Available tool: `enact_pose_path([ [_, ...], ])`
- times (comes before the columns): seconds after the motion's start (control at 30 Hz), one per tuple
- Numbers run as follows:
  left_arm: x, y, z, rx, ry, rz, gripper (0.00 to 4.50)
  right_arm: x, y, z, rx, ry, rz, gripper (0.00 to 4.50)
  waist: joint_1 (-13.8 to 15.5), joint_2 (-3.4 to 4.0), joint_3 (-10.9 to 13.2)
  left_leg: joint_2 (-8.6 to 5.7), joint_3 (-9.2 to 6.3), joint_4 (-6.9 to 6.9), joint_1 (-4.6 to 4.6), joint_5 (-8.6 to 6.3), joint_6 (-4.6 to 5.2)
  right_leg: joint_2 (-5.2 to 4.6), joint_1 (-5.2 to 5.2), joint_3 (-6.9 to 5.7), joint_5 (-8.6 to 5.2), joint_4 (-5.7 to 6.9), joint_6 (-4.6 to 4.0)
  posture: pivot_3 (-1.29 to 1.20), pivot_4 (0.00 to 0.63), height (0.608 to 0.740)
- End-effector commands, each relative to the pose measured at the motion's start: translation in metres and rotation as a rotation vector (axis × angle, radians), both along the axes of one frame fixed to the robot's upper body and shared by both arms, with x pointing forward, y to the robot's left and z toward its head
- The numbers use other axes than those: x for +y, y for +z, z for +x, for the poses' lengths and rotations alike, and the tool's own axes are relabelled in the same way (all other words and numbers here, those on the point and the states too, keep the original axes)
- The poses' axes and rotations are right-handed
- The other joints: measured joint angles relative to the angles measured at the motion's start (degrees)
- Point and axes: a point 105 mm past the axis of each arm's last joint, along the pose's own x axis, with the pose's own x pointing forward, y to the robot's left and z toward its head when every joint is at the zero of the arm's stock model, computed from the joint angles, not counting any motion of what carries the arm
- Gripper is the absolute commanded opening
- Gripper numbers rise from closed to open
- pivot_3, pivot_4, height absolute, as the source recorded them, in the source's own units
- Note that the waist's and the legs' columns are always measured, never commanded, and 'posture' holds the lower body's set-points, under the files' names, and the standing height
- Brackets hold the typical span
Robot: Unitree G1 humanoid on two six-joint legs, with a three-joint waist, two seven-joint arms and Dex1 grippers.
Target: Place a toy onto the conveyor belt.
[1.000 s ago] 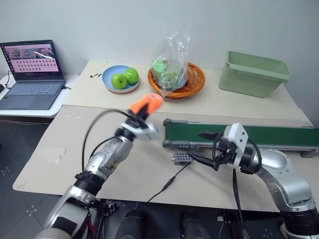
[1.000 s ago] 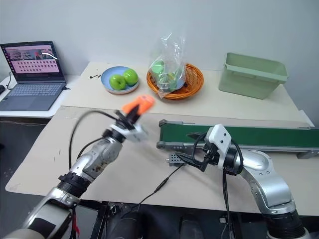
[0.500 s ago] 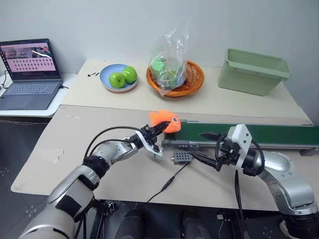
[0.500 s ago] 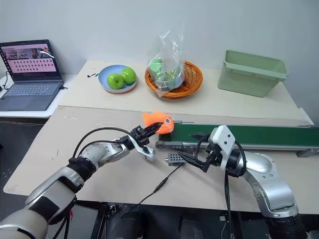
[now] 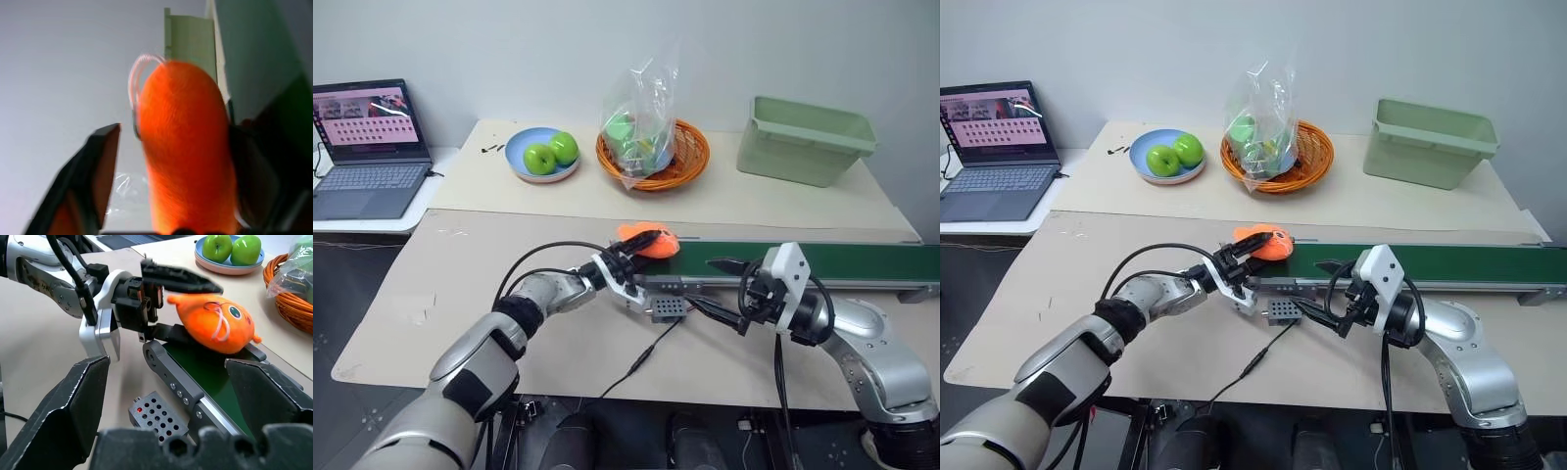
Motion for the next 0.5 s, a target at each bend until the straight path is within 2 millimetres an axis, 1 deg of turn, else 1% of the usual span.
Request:
enact_pose_path([
  [0.03, 0.009, -0.01, 0.003, 0.036, 0.031, 0.044, 4.46, 0.001, 0.015, 0.001, -0.074, 0.004, 0.018, 4.5, -0.01, 0.0, 0.0, 0.0, 0.0, 0.0, 0.04, 0.0, 0.0, 0.0, 0.03, 0.0, 0.0, 0.0, 0.0, 0.0, 0.15, 0.715],
  [0.33, 0.011, -0.013, 0.001, 0.055, 0.023, 0.059, 4.46, 0.002, 0.016, 0.002, -0.081, 0.006, 0.02, 4.5, -0.22, 0.0, 0.0, 0.01, 0.03, 0.0, 0.04, 0.0, 0.0, 0.0, -0.02, 0.03, 0.0, 0.04, 0.0, 0.0, 0.15, 0.715],
  [0.5, 0.013, -0.019, -0.007, 0.115, -0.027, 0.109, 4.46, 0.003, 0.018, 0.003, -0.085, 0.008, 0.019, 4.5, -0.31, 0.01, -0.01, 0.02, 0.05, 0.0, 0.04, 0.0, 0.0, 0.0, -0.04, 0.04, 0.0, 0.05, 0.0, 0.0, 0.15, 0.715],
])
